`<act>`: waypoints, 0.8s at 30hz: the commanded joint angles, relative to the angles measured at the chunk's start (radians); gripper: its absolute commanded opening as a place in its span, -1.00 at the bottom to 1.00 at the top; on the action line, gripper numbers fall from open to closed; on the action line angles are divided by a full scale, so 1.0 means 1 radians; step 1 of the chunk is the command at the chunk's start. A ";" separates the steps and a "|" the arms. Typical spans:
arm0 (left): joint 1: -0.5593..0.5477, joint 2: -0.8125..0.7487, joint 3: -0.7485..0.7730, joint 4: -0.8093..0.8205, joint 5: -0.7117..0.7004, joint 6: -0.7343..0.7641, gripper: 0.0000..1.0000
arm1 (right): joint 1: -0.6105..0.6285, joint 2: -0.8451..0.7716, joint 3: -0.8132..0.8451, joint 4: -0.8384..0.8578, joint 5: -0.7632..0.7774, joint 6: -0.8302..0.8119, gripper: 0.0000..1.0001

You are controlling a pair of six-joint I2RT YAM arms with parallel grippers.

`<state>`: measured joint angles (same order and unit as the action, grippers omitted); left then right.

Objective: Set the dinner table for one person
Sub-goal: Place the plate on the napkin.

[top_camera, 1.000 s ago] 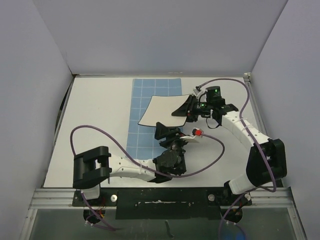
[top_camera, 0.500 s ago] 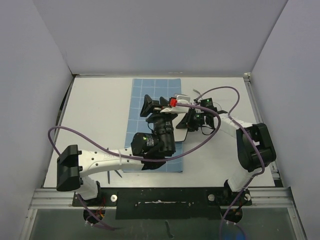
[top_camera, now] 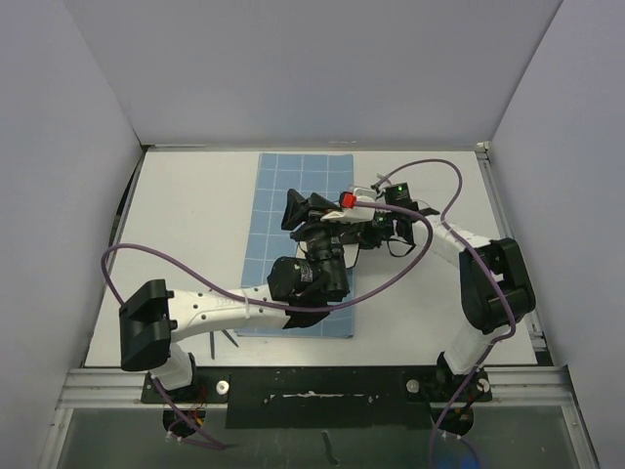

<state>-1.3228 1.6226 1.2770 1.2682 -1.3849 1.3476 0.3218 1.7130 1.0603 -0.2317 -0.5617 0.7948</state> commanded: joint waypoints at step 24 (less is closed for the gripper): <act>0.027 0.009 -0.074 0.218 -0.055 0.073 -0.18 | 0.023 0.010 0.043 0.493 -0.193 0.274 -1.00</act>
<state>-1.3025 1.6230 1.1934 1.3766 -1.4368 1.3846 0.3271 1.7245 1.0809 0.0006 -0.6415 0.9932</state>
